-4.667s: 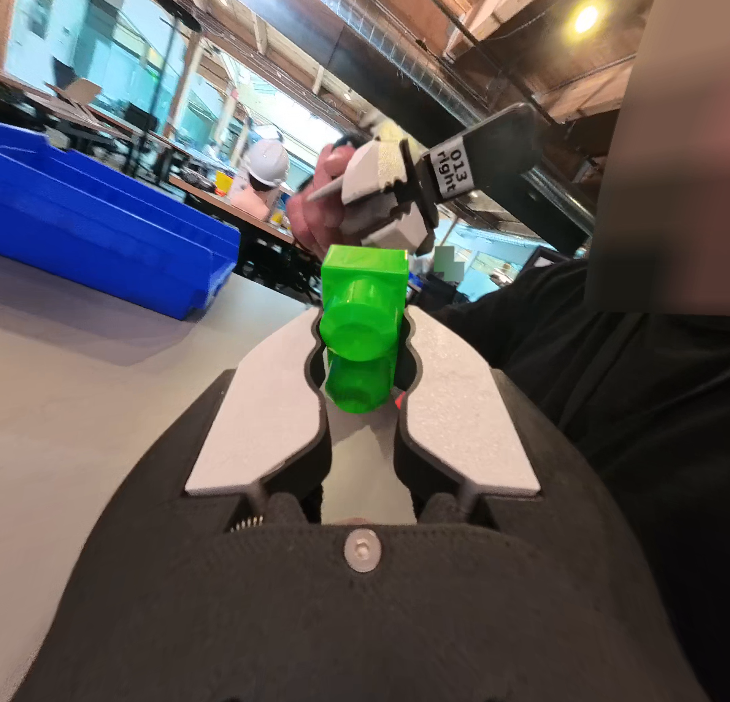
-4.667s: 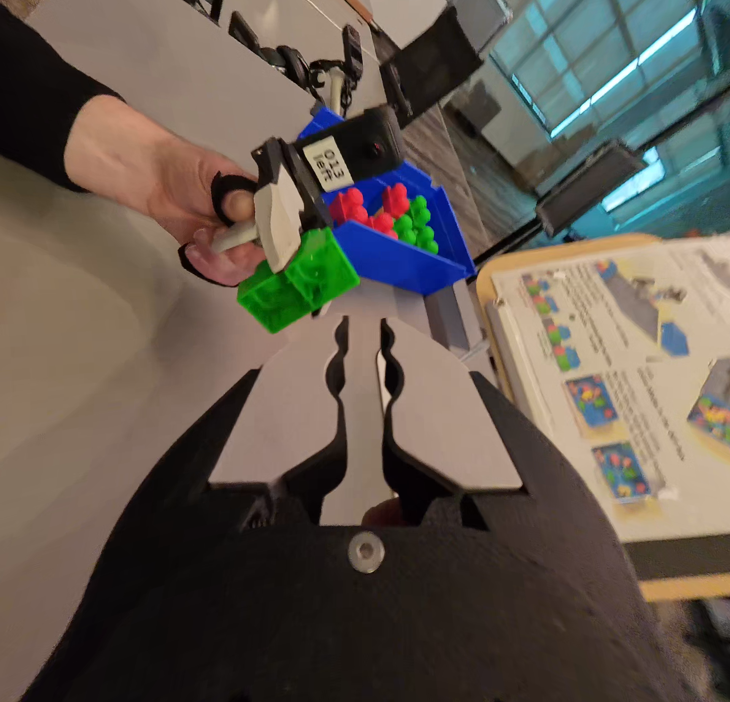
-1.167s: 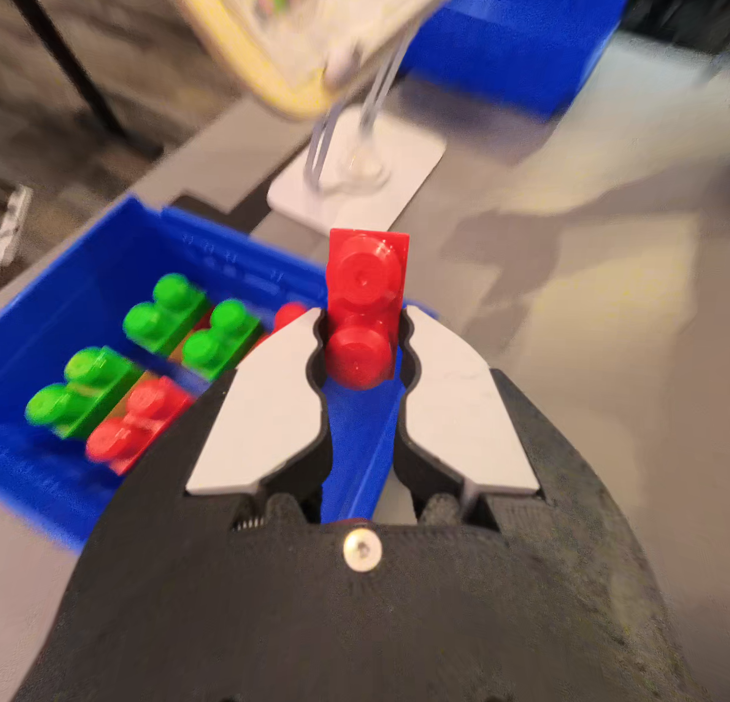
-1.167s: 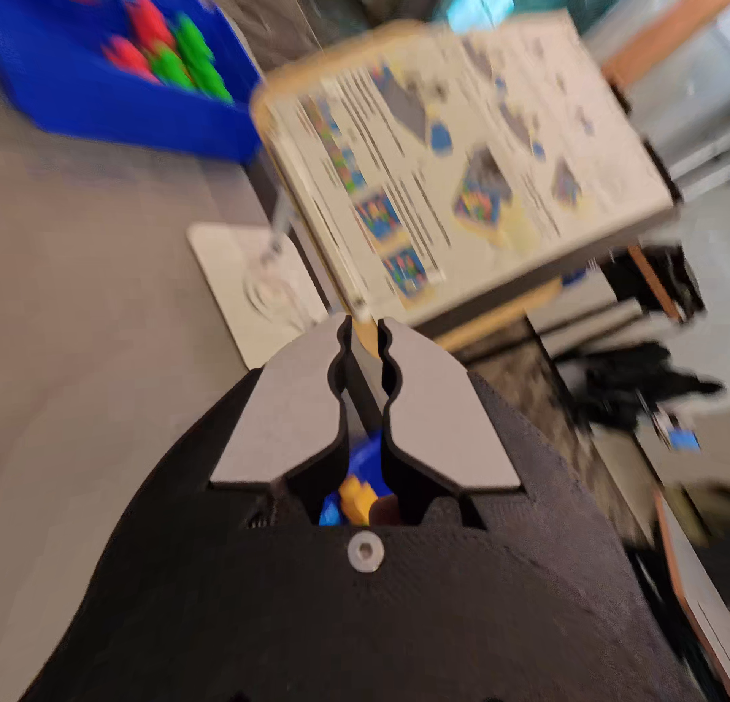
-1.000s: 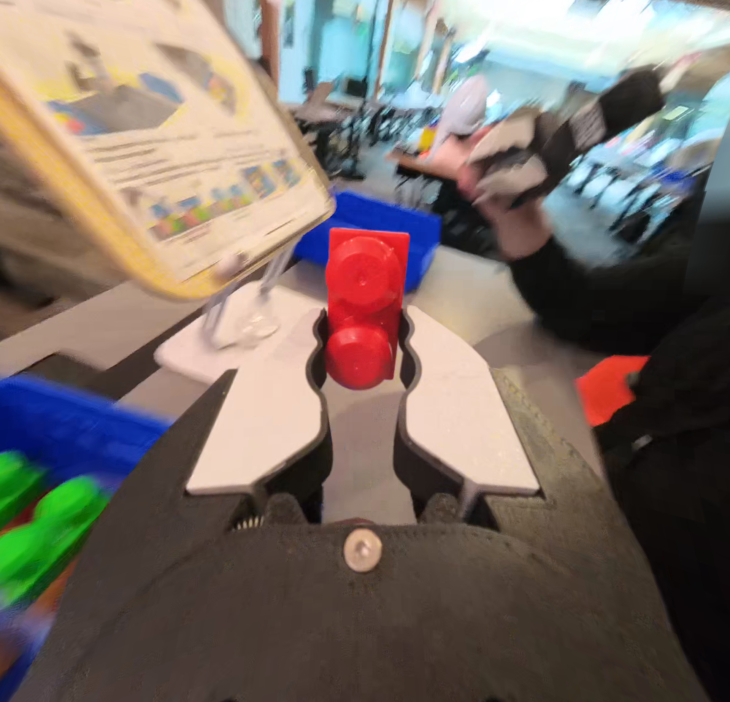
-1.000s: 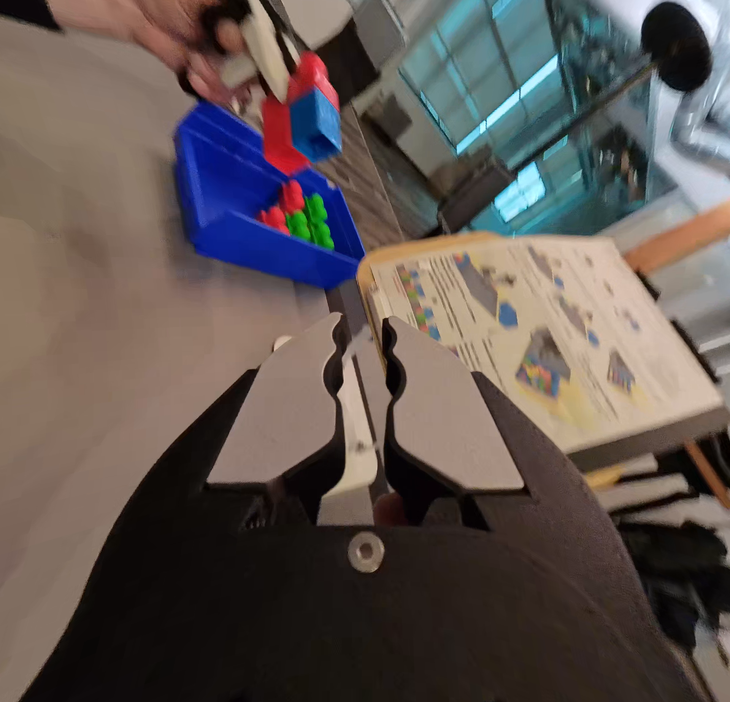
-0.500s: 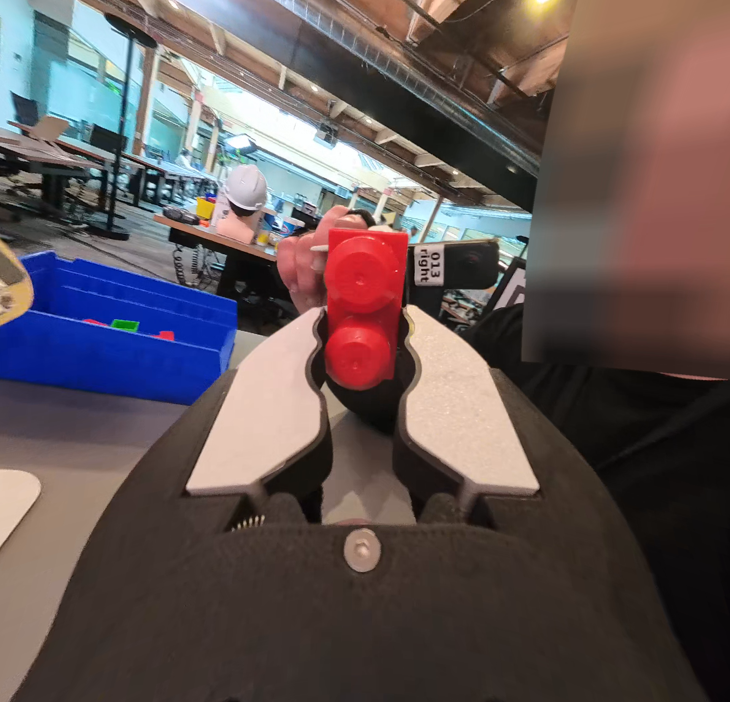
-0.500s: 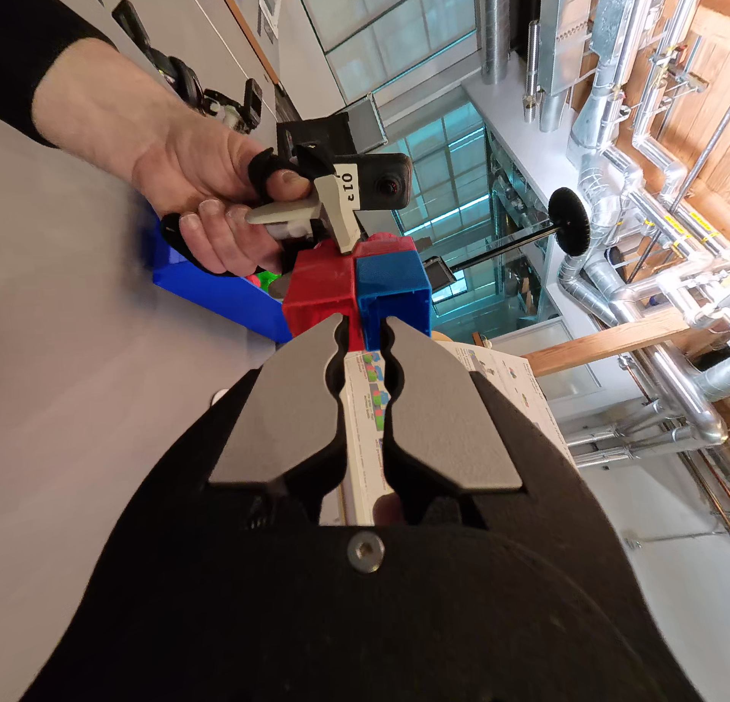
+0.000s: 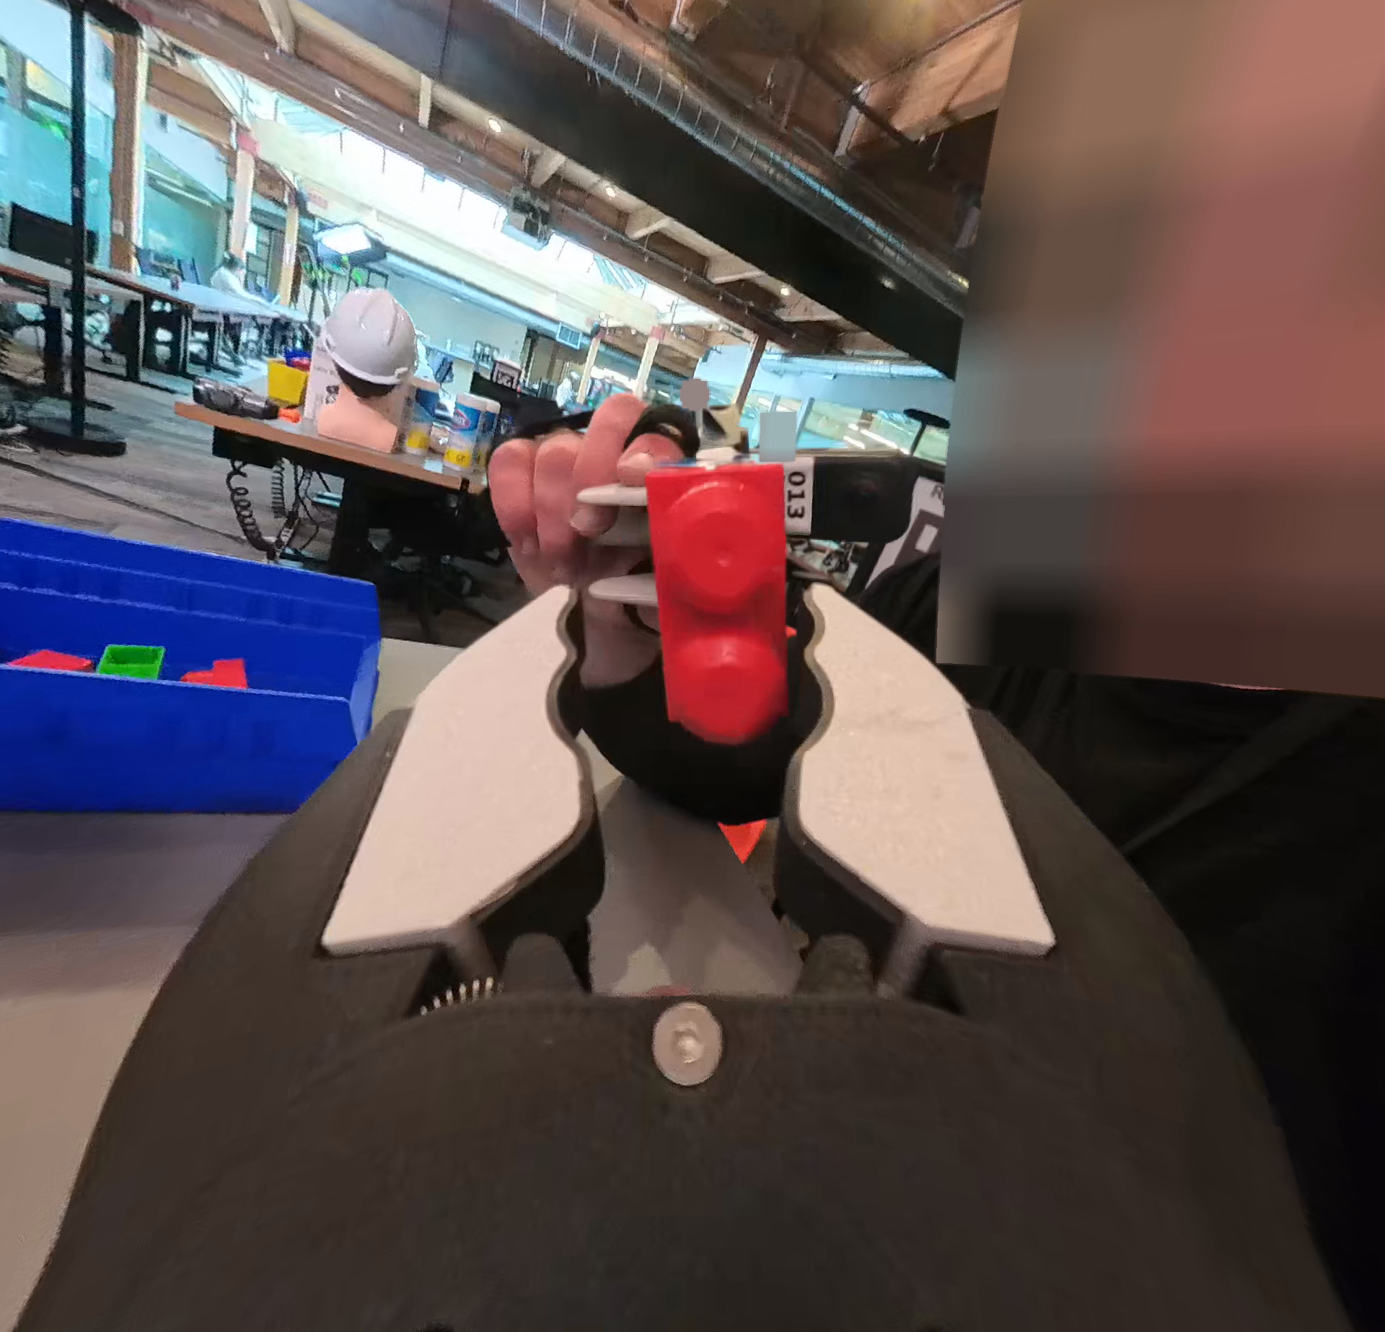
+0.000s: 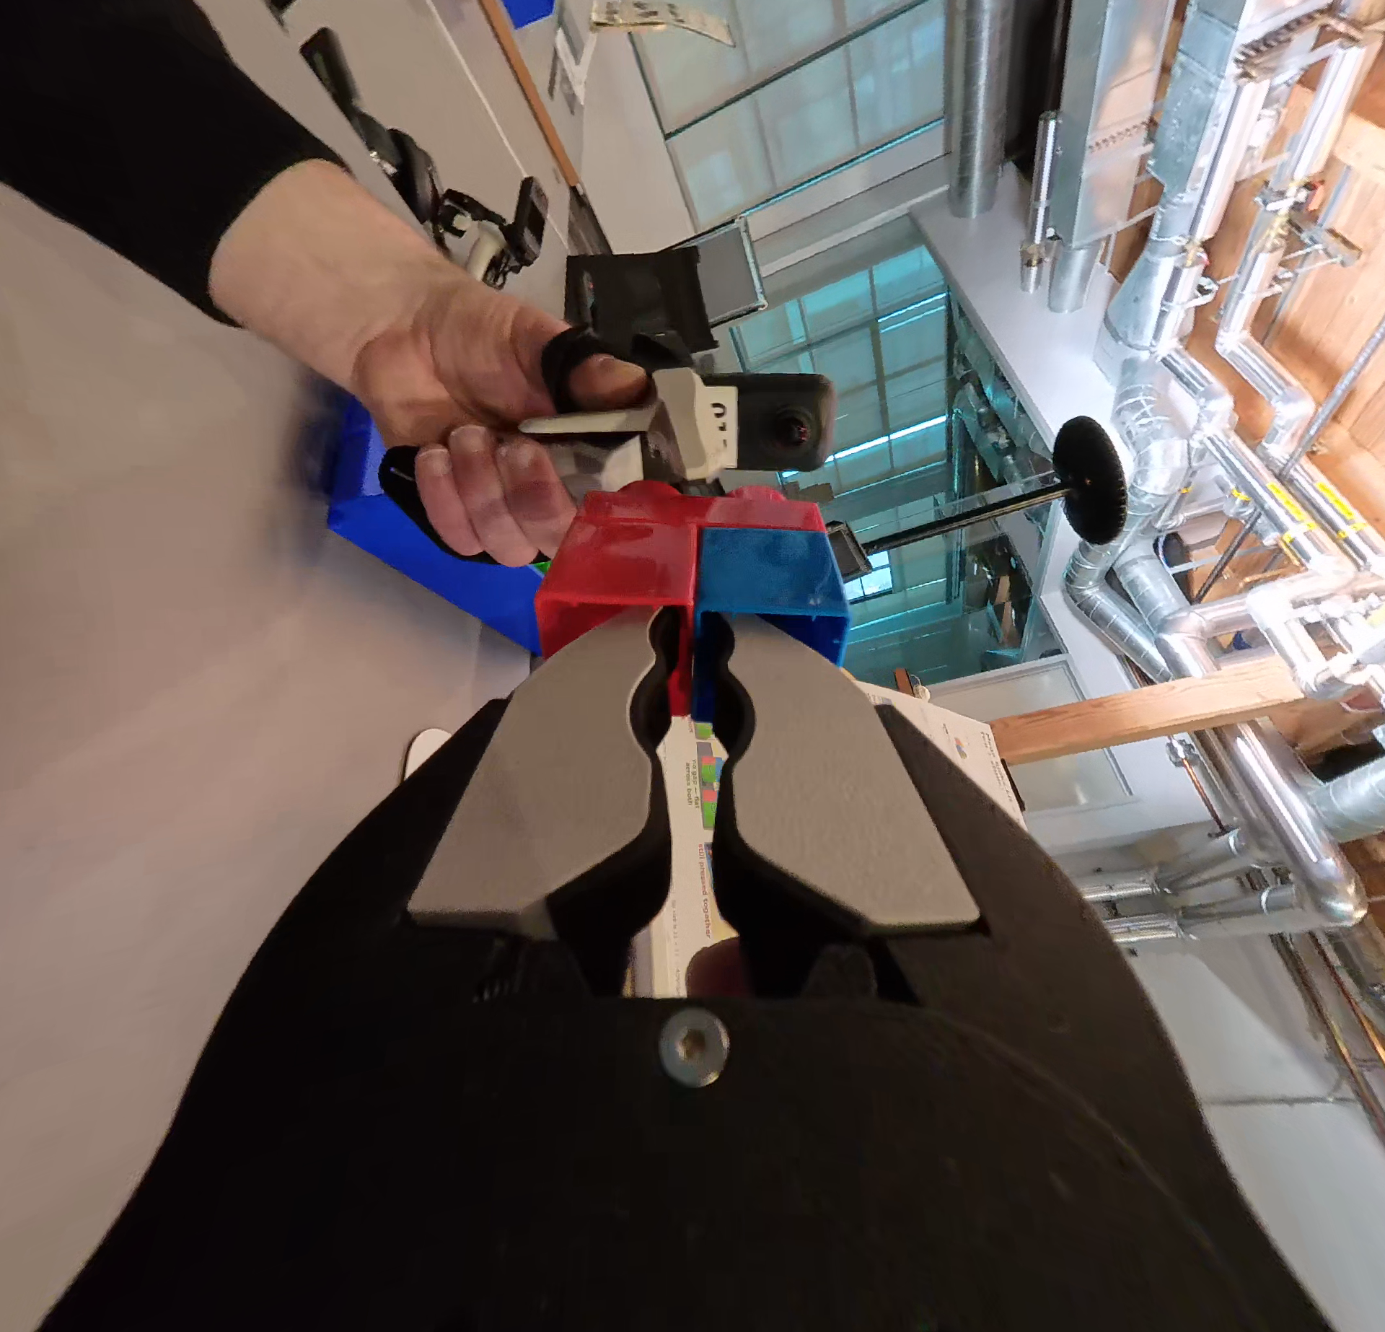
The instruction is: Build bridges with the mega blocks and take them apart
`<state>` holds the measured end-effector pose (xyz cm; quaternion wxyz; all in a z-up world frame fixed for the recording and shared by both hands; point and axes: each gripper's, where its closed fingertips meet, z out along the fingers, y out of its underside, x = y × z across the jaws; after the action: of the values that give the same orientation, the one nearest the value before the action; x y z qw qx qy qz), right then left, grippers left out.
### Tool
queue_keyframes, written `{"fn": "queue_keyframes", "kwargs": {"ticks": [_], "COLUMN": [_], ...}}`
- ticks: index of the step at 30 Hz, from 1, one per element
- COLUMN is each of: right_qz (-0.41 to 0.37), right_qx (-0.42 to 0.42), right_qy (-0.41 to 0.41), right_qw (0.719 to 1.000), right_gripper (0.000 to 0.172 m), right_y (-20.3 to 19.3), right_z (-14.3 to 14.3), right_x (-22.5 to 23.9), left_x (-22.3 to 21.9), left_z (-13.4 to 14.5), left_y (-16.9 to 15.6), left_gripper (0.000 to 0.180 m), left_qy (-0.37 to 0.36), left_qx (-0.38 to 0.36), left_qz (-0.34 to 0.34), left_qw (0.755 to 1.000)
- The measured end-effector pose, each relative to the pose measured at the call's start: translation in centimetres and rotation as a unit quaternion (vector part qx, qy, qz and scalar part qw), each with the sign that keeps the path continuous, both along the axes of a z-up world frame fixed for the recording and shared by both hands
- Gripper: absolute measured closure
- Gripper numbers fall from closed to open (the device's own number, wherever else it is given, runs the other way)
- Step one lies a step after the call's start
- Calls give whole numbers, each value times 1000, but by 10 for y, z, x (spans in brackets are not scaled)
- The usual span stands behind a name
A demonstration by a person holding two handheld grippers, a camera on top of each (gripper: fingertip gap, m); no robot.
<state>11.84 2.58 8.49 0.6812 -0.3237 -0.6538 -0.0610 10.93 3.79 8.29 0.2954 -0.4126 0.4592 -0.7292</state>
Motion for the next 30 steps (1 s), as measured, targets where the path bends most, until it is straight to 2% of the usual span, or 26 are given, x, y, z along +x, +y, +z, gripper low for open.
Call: {"fn": "queue_keyframes", "kwargs": {"ticks": [5, 12, 19, 21, 22, 24, 26, 30], "right_qz": [-8, -21, -35, -34, -52, -73, -94, -192], "right_qx": [22, 35, 70, 73, 84, 93, 88, 59], "right_qy": [-32, -39, -46, 3, 16, 31, 31, 20], "right_qw": [999, 998, 996, 997, 995, 992, 991, 979], "right_gripper": [165, 166, 166, 167, 167, 167, 167, 167], "right_y": [-2, 1, -12, -23, -24, -24, -17, 22], "right_z": [-11, -12, -4, 24, 39, 55, 58, 53], "right_x": [-9, -7, -5, 19, 38, 64, 78, 127], "left_x": [7, 9, 3, -36, -54, -60, -53, -54], "left_z": [-5, -8, 1, 31, 33, 24, 19, 19], "left_y": [-19, -18, -30, 4, 21, 31, 31, 37], "left_gripper": [144, 144, 143, 144, 144, 144, 144, 144], "left_qy": [25, 31, 36, -35, -40, -15, 5, 23], "left_qx": [8, 27, 84, 25, 44, 50, 58, 82], "left_qz": [-34, -8, 16, 71, 119, 143, 141, 166], "left_qw": [999, 999, 996, 997, 991, 988, 988, 982]}}
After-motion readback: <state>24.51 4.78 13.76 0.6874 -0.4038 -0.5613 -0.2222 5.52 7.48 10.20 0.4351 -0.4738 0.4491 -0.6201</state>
